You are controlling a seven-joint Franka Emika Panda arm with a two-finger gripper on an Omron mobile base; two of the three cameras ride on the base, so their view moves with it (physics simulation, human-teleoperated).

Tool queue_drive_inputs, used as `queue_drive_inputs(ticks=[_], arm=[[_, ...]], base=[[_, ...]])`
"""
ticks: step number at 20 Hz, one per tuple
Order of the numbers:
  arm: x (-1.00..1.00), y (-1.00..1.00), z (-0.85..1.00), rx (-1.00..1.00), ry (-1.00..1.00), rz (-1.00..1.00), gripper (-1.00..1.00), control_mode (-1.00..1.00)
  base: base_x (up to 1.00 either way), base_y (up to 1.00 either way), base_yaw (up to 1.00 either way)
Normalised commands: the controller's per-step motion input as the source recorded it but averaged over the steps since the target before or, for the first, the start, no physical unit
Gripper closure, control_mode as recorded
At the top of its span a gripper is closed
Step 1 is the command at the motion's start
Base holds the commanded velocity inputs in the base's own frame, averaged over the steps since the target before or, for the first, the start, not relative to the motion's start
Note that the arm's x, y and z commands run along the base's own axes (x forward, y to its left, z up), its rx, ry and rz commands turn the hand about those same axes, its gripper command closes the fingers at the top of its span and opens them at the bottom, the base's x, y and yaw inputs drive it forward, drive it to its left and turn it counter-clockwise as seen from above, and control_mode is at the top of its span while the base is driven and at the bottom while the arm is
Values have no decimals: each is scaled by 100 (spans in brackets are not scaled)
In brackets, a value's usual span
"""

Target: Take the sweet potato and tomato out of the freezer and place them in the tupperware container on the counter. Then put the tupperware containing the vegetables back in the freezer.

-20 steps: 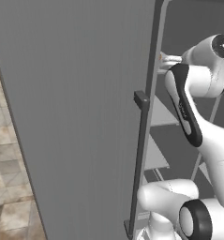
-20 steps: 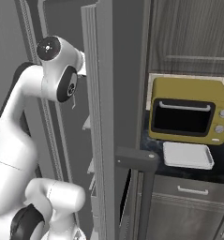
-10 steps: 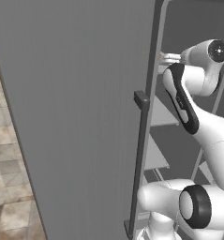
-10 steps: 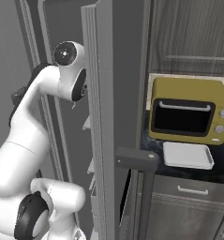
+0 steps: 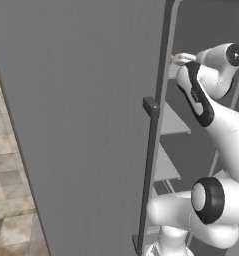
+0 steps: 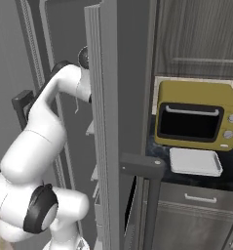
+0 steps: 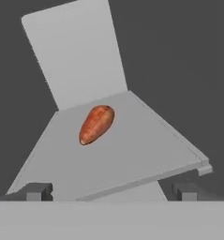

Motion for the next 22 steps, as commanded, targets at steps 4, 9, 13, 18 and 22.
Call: queue_drive_inputs(ticks=[4, 9, 13, 18, 22], arm=[[59, -4, 3, 15, 0, 0, -100, -100], [61, 0, 0, 11, 0, 0, -100, -100], [54, 0, 0, 6, 0, 0, -100, -100], [47, 0, 0, 3, 0, 0, -100, -100], [42, 0, 0, 1, 0, 0, -100, -100]], base=[[0, 0, 0], [0, 0, 0], [0, 0, 0], [0, 0, 0], [0, 0, 0]])
